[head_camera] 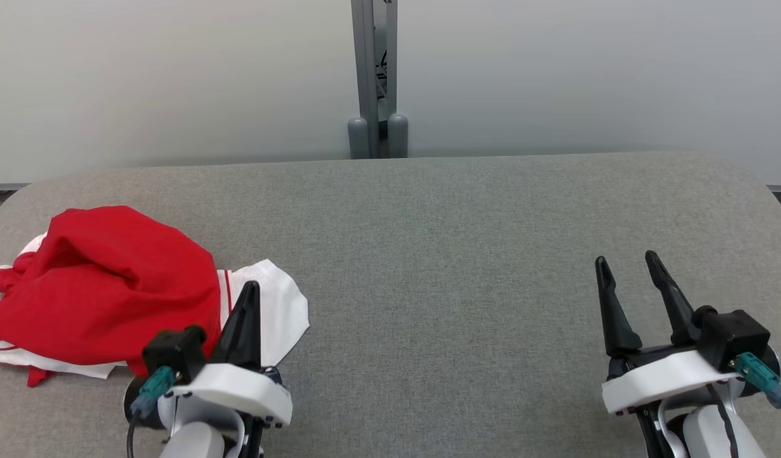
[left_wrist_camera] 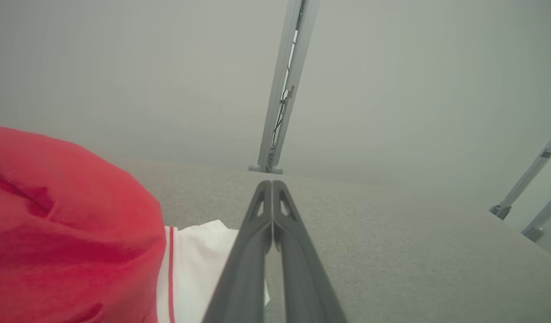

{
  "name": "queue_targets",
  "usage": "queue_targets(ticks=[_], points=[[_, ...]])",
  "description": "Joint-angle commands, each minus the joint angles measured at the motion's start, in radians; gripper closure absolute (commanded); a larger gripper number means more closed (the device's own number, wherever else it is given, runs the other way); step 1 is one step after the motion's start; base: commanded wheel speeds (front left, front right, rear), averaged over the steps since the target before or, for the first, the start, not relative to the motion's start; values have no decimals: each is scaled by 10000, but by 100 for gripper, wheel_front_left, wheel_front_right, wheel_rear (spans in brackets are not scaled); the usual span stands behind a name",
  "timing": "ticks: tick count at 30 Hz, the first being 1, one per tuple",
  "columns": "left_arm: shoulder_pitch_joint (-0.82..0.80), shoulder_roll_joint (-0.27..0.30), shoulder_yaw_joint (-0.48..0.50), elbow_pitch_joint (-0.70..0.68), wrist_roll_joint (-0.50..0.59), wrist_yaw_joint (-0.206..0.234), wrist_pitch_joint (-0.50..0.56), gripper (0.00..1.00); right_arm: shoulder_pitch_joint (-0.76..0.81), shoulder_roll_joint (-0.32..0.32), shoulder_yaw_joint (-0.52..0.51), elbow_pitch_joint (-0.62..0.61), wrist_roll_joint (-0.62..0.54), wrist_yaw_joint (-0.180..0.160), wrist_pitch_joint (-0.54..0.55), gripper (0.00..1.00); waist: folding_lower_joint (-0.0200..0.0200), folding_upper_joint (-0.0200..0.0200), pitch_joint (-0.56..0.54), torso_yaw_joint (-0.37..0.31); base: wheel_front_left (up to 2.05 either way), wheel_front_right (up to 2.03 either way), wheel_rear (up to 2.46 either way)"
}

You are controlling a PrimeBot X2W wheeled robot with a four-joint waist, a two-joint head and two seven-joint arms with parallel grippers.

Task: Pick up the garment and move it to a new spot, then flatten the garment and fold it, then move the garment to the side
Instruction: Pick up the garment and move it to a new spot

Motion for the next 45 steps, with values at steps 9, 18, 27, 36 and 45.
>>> queue_targets(ticks=[9,18,27,36,45], points=[[924,38,87,-808,94,-48,-37,0,219,-22,52,91,316,6,-24,0,0,0,-11,-83,0,0,0],[655,38,519,-866,291,260,-37,0,40,-33,487,-59,193,6,-24,0,0,0,103,320,0,0,0],[643,38,1160,-1065,453,365,-36,0,-137,-26,708,-226,191,6,-24,0,0,0,320,1783,0,0,0],[984,37,1548,-1285,395,330,-38,0,-132,-27,1163,-169,333,6,-24,0,0,0,347,3211,0,0,0],[994,26,1568,-1408,487,92,-38,0,-340,-36,1522,-221,340,6,-24,0,0,0,640,3585,0,0,0]])
